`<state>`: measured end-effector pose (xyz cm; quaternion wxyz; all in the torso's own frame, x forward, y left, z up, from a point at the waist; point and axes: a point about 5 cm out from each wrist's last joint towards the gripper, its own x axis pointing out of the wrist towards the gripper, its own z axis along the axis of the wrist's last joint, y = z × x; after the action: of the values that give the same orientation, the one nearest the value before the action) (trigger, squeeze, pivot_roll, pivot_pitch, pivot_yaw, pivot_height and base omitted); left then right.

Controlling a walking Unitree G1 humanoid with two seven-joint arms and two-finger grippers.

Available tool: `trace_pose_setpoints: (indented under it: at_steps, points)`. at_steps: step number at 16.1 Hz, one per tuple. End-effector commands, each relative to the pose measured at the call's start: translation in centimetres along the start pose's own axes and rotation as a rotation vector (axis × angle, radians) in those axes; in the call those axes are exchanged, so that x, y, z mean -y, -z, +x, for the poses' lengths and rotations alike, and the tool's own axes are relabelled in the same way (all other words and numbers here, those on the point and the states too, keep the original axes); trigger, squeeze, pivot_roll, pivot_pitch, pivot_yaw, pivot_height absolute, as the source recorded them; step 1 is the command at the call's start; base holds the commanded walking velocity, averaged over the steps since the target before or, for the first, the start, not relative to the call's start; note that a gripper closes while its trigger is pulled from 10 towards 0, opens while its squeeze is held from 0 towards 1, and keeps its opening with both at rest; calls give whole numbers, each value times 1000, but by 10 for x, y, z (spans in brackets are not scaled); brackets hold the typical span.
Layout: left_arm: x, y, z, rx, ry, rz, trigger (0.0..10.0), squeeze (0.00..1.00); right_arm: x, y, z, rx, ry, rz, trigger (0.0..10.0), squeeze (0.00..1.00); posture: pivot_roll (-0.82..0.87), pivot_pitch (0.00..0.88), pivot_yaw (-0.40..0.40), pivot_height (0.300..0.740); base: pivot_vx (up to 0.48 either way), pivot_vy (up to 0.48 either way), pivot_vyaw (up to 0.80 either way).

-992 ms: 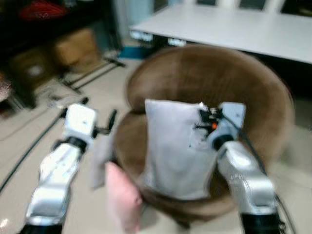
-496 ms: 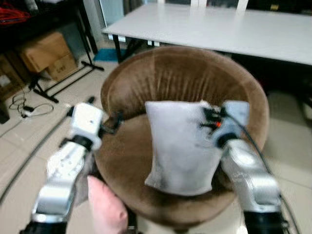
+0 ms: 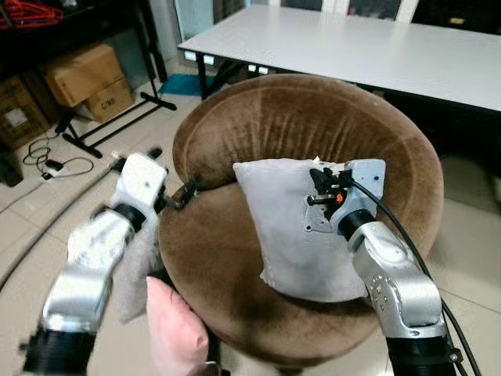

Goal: Move the pillow to the sofa from floor

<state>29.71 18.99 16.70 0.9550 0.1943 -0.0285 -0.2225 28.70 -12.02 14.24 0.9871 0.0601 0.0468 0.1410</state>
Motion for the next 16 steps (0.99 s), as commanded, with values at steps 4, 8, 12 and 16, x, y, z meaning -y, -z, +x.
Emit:
trace_pose_setpoints:
  at_steps: [4, 8, 12, 16]
  points:
    - [5, -2, 25, -2, 310, -41, 10000, 1000, -16, -19, 5, 96, -153, -68, 10000, 0, -1, 0, 42, 740, 0, 0, 0]
    - [24, -7, 57, 2, 606, -106, 10000, 1000, -32, -29, 2, 152, -315, -110, 10000, 0, -31, 0, 66, 740, 0, 0, 0]
    - [24, -4, 81, -41, 630, -51, 10000, 1000, -42, -33, -6, 188, -423, -118, 10000, 0, -72, 0, 99, 740, 0, 0, 0]
    - [24, 16, 86, -176, 611, 18, 10000, 1000, -39, -30, -12, 173, -458, -135, 10000, 0, -87, 0, 108, 740, 0, 0, 0]
